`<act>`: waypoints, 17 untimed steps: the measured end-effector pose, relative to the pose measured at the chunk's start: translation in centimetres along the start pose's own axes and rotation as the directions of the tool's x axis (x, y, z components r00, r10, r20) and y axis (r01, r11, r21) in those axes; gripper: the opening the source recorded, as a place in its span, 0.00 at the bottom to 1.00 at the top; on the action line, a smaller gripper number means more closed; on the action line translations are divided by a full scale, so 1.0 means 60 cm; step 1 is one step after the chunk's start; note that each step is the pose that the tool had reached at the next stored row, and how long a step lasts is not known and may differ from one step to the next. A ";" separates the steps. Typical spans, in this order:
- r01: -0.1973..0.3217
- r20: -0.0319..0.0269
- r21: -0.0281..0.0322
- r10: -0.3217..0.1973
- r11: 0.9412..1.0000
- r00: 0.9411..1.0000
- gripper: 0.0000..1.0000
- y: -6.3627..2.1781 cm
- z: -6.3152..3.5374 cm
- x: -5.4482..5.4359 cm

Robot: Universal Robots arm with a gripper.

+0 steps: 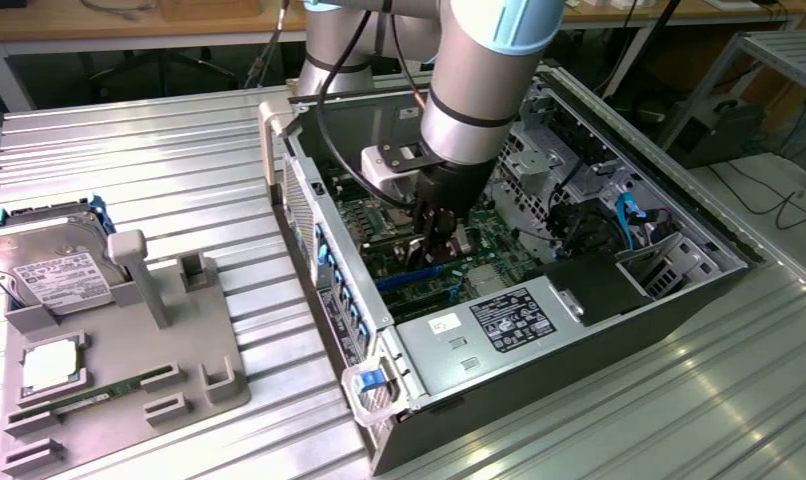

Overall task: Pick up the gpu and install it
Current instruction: 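Insert the gpu into the slot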

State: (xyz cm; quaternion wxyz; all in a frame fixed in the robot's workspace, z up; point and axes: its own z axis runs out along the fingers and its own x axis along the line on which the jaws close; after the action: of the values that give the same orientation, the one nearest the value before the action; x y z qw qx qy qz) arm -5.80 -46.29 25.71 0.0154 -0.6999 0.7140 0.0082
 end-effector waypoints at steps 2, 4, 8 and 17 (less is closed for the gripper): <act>0.000 0.000 0.000 0.000 1.000 1.000 0.28 0.001 0.001 0.000; 0.000 0.000 0.000 0.000 1.000 1.000 0.28 0.002 0.002 0.000; 0.000 0.000 0.000 0.000 1.000 1.000 0.28 0.004 0.005 0.000; 0.000 0.000 0.000 0.000 1.000 1.000 0.28 0.010 0.011 0.001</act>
State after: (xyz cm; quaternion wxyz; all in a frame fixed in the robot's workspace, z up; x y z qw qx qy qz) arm -6.39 -46.30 25.06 0.0154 -0.6999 0.7140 0.0082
